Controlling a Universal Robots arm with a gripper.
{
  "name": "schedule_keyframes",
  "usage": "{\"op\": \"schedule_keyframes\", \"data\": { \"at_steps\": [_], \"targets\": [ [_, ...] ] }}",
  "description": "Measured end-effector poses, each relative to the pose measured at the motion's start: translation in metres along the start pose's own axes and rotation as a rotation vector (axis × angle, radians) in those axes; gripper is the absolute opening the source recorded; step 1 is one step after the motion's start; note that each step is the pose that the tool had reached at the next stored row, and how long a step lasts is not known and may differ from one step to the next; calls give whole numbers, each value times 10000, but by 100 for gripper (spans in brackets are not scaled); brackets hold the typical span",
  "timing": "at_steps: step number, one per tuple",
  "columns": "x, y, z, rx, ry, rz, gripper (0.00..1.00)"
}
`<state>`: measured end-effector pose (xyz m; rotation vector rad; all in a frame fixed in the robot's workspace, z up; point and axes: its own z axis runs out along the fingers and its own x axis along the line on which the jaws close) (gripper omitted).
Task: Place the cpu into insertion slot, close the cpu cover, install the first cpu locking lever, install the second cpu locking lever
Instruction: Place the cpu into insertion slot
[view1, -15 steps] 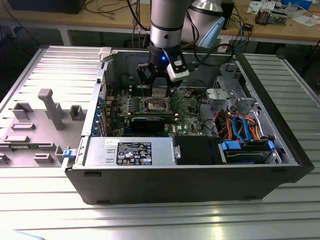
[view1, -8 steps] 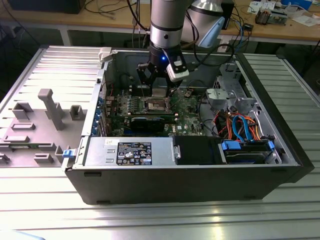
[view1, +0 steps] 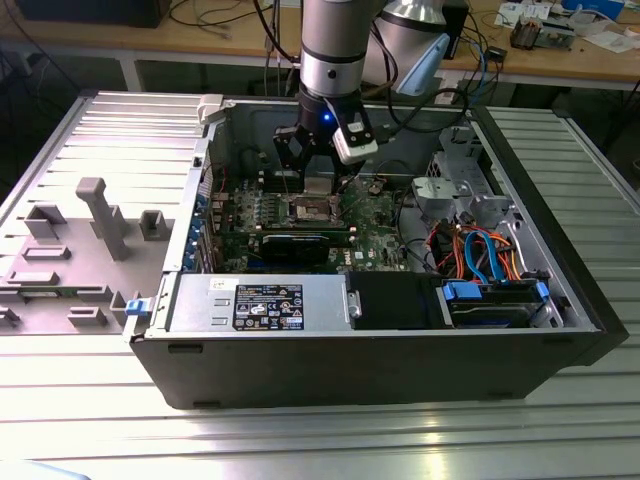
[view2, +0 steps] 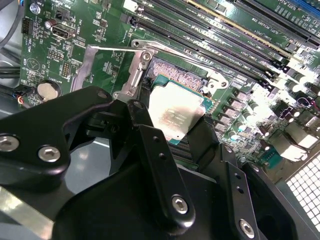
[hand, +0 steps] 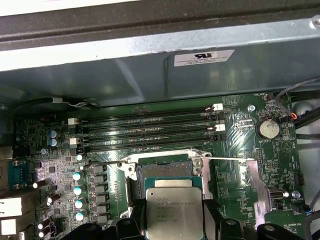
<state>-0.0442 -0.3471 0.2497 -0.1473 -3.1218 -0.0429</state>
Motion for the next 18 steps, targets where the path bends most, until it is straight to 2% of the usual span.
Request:
{"op": "schedule_keyframes", "data": {
  "at_steps": [18],
  "targets": [
    [0,-1,23,33,-5,84,55]
  ]
}}
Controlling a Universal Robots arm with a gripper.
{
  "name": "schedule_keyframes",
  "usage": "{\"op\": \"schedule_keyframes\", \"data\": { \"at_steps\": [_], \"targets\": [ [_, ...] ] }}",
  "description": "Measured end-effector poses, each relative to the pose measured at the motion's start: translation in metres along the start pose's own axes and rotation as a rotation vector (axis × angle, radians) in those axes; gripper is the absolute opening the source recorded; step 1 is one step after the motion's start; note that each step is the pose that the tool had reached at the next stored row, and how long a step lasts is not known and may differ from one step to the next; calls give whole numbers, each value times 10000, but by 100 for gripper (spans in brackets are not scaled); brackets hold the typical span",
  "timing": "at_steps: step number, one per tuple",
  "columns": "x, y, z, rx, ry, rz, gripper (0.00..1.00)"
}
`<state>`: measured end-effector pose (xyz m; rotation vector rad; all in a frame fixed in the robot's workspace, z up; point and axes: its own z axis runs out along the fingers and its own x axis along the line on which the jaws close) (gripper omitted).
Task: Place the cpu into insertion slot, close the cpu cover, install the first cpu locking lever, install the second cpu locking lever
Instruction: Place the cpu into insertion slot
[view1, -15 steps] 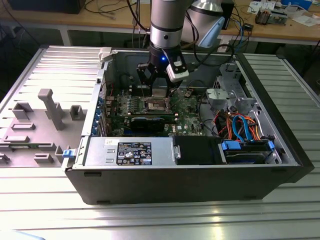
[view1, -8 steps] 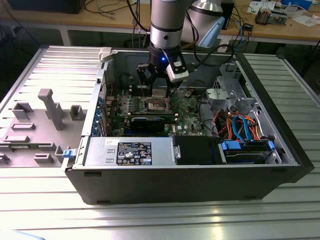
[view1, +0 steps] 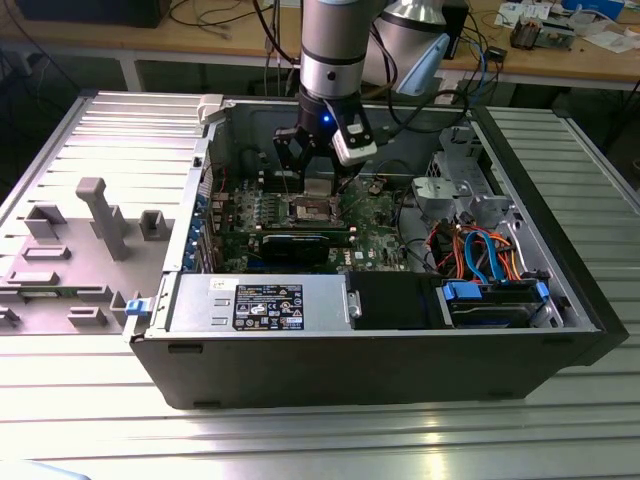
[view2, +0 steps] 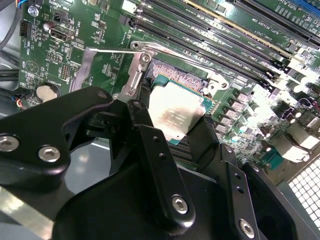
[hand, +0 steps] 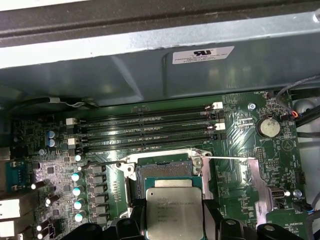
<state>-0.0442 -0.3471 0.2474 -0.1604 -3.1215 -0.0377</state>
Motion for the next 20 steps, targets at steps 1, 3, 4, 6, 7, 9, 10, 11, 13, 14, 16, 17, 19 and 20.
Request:
{"op": "schedule_keyframes", "data": {
  "at_steps": [1,3,4,6,7,9,10,11,13,14,16,17,19,20],
  "targets": [
    [0,0,2,2,0,6,55],
    [0,0,6,8,-1,17,55],
    [0,0,8,11,-2,22,55],
    [0,0,9,14,-2,26,55],
    [0,0,9,18,-3,29,55],
    [0,0,10,26,-4,35,55],
    [0,0,11,29,-4,39,55],
    [0,0,11,32,-5,42,55],
    [0,0,18,46,-7,67,55],
    [0,0,18,48,-7,69,55],
    [0,-1,20,53,-7,75,55],
    [0,0,21,54,-8,76,55],
    [0,0,22,57,-8,79,55],
    [0,-1,23,59,-9,81,55]
  ]
}}
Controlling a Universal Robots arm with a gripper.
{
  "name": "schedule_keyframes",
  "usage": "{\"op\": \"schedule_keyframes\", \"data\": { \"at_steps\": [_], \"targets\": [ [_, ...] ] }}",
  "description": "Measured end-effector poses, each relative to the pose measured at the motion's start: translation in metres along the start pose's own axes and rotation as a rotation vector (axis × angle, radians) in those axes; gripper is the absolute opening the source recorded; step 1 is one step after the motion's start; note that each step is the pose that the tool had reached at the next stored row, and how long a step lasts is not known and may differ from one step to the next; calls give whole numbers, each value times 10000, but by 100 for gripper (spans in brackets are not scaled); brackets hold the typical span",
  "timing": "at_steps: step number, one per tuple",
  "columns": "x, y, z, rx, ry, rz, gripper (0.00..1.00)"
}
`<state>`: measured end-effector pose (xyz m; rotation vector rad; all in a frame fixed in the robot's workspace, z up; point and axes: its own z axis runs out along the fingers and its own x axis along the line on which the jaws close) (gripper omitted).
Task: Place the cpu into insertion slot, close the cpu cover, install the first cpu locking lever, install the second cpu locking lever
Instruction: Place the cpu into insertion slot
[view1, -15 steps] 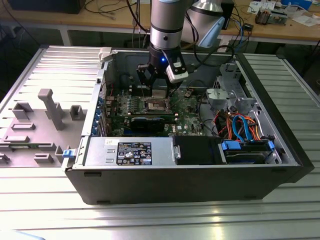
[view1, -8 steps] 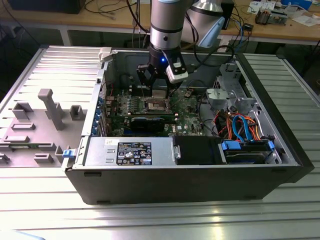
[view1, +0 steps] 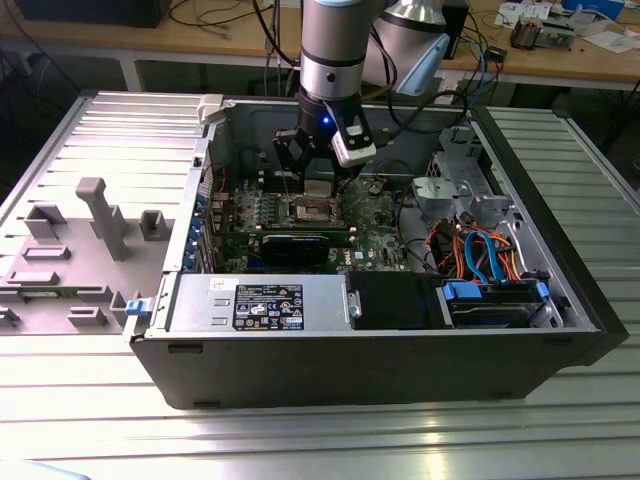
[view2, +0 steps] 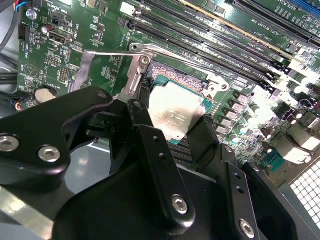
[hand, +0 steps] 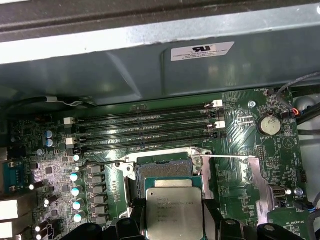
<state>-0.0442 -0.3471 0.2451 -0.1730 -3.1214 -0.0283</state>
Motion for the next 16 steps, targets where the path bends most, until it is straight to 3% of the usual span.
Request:
{"op": "schedule_keyframes", "data": {
  "at_steps": [7,16],
  "targets": [
    [0,0,3,5,-1,70,55],
    [3,0,3,-2,-8,448,55]
  ]
}}
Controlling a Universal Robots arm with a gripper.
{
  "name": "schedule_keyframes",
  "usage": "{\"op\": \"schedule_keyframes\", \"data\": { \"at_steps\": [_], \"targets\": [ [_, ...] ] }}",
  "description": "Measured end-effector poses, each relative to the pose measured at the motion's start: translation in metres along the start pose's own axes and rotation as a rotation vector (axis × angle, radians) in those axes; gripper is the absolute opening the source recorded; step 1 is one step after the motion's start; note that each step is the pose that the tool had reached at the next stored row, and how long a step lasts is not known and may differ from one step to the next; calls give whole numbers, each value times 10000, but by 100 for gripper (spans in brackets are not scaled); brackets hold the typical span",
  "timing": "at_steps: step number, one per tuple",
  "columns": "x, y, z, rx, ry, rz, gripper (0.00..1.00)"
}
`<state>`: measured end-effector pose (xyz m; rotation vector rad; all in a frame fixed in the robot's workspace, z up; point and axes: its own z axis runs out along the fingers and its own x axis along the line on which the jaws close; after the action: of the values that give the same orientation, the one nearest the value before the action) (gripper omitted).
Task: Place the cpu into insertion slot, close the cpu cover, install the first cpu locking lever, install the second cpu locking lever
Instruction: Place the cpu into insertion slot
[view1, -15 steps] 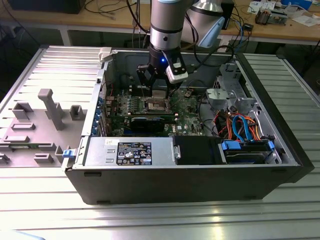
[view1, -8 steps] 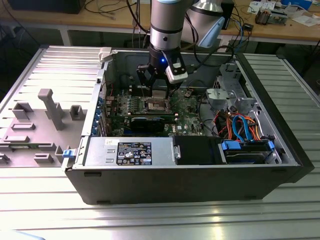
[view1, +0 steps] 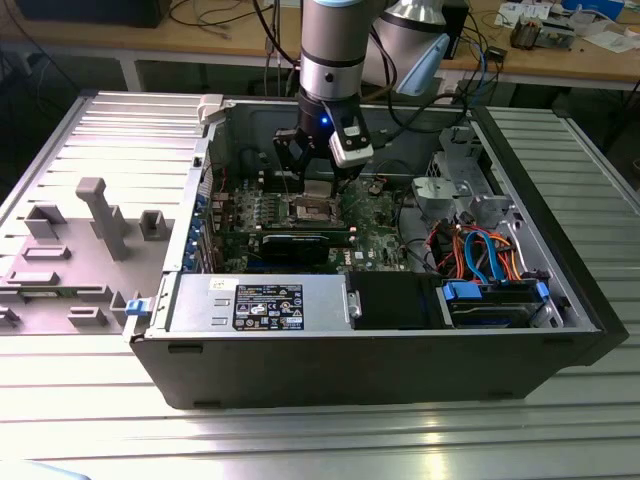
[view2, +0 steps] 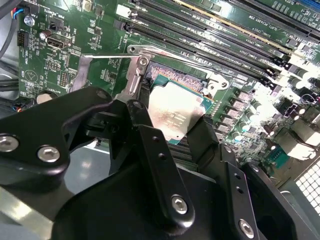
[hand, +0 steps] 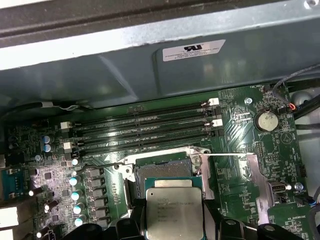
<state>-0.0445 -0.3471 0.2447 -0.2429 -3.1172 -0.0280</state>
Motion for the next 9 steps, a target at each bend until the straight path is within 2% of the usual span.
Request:
{"op": "schedule_keyframes", "data": {
  "at_steps": [9],
  "targets": [
    [0,0,3,-13,-7,454,55]
  ]
}}
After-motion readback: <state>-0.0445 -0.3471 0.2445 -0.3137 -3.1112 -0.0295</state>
